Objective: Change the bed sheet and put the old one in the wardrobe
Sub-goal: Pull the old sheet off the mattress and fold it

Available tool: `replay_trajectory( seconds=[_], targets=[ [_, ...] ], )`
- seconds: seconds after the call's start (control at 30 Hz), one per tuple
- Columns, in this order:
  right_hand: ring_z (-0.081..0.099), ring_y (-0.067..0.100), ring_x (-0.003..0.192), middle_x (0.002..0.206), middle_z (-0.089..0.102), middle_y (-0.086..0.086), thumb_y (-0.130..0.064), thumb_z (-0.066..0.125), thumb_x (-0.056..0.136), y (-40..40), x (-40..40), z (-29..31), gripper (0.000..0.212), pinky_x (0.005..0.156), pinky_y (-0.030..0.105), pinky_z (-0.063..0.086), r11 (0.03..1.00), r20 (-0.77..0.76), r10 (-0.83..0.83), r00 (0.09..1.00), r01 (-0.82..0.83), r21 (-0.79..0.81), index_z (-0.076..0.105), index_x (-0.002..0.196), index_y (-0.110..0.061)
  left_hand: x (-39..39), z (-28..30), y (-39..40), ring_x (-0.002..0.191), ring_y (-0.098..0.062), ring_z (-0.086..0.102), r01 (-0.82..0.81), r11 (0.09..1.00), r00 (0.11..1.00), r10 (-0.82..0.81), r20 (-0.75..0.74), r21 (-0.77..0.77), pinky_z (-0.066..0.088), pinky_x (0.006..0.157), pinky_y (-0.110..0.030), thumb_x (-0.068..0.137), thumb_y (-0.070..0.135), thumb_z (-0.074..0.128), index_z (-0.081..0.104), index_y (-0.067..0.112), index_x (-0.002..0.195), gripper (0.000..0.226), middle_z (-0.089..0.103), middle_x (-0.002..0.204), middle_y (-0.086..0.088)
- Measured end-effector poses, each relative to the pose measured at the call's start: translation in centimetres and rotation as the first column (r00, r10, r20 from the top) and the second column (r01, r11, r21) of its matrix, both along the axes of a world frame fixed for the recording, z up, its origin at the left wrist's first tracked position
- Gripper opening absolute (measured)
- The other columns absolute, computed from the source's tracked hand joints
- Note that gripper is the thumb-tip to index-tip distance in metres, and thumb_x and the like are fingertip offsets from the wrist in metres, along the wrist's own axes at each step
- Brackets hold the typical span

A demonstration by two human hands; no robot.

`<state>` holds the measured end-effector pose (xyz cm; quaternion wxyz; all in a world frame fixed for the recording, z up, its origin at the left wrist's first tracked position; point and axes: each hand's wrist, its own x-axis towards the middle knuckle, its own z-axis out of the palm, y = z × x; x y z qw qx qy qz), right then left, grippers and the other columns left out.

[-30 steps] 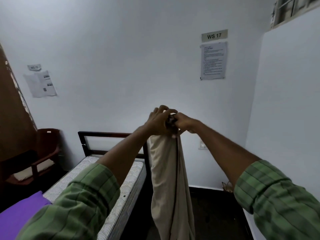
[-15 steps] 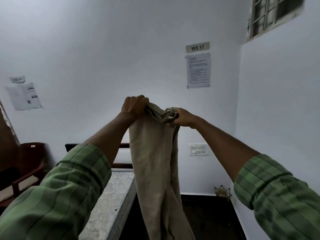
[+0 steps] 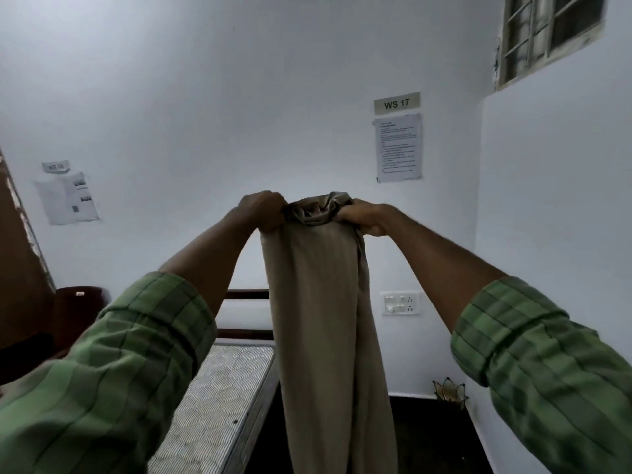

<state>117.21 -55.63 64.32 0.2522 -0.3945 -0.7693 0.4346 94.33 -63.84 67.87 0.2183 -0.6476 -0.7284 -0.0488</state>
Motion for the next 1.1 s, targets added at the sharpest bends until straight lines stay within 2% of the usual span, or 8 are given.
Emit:
replay_trajectory(
  seconds=[0.17,0.27,0.4,0.53,0.63,0.9,1.0,1.1],
  targets=[
    [0.066,0.029,0.113,0.127,0.067,0.013,-0.019,0.076,0.09,-0.4,-0.4,1.8,0.039,0.091,0.036,0.058,0.945,0.296,-0.12,0.948,0.018,0.327,0.065,0.126,-0.009,-0.7,0.2,0.2,0.093,-0.036,0.066,0.0,0.982,1.0,0.003,-0.017,0.187,0.049,0.073,-0.039,0.094,0.018,0.049,0.068,0.017,0.099,0.02,0.07,0.106,-0.012],
    [0.064,0.039,0.112,0.122,0.067,0.02,-0.014,0.059,0.093,-0.3,-1.7,2.6,0.024,0.081,0.033,0.047,0.663,0.047,-0.45,0.892,0.298,0.686,0.066,0.114,-0.005,1.8,1.1,0.5,0.095,-0.038,0.069,-0.056,0.908,0.998,0.065,-0.009,0.416,0.045,0.072,-0.037,0.09,0.018,0.052,0.071,0.017,0.102,0.022,0.072,0.102,-0.013],
    [0.067,0.038,0.109,0.125,0.067,0.019,-0.015,0.06,0.095,-1.1,-2.5,4.6,0.026,0.087,0.042,0.059,0.843,0.355,-0.256,0.899,0.028,0.537,0.065,0.121,-0.012,2.7,3.8,0.2,0.103,-0.034,0.069,-0.037,0.944,0.997,0.056,-0.052,0.327,0.046,0.076,-0.035,0.093,0.027,0.056,0.073,0.02,0.109,0.024,0.072,0.111,-0.01],
    [0.063,0.04,0.113,0.122,0.067,0.016,-0.019,0.05,0.096,-1.4,-2.7,5.1,0.027,0.088,0.039,0.05,0.596,0.022,-0.471,0.882,0.3,0.745,0.068,0.116,-0.016,1.9,4.4,-0.8,0.096,-0.034,0.072,-0.101,0.907,0.971,0.179,-0.156,0.409,0.052,0.076,-0.037,0.093,0.023,0.057,0.073,0.017,0.105,0.02,0.074,0.104,-0.008],
    [0.068,0.038,0.109,0.126,0.066,0.02,-0.019,0.058,0.097,-1.5,-2.5,6.1,0.029,0.083,0.04,0.058,0.833,0.317,-0.275,0.908,0.06,0.551,0.064,0.123,-0.007,1.5,5.5,-1.1,0.102,-0.031,0.071,0.003,0.958,0.972,0.064,-0.225,0.286,0.049,0.078,-0.034,0.096,0.037,0.057,0.074,0.023,0.11,0.026,0.073,0.11,-0.006],
    [0.068,0.034,0.105,0.123,0.069,0.021,-0.012,0.057,0.093,-2.8,-1.6,9.4,0.027,0.086,0.037,0.057,0.769,0.226,-0.312,0.923,0.105,0.631,0.067,0.117,-0.008,0.4,8.1,-2.7,0.095,-0.03,0.071,0.069,0.937,0.988,-0.017,-0.155,0.342,0.047,0.076,-0.033,0.091,0.025,0.053,0.074,0.031,0.111,0.03,0.074,0.103,-0.003],
    [0.067,0.038,0.105,0.112,0.071,0.016,-0.013,0.053,0.092,-3.4,-2.1,9.8,0.022,0.084,0.038,0.052,0.554,-0.138,-0.408,0.902,0.365,0.748,0.068,0.107,-0.019,1.0,7.7,-3.0,0.088,-0.036,0.069,0.006,0.819,0.995,0.055,-0.089,0.573,0.049,0.073,-0.038,0.089,0.027,0.051,0.071,0.026,0.099,0.022,0.073,0.094,-0.007],
    [0.068,0.036,0.101,0.116,0.069,0.017,-0.011,0.056,0.096,-4.3,-2.0,10.7,0.025,0.083,0.043,0.058,0.797,0.176,-0.201,0.964,0.056,0.601,0.064,0.12,-0.012,1.9,9.1,-2.6,0.1,-0.032,0.07,0.088,0.933,0.99,-0.044,-0.132,0.348,0.049,0.074,-0.035,0.088,0.031,0.061,0.074,0.031,0.109,0.024,0.073,0.105,-0.006]
  ],
)
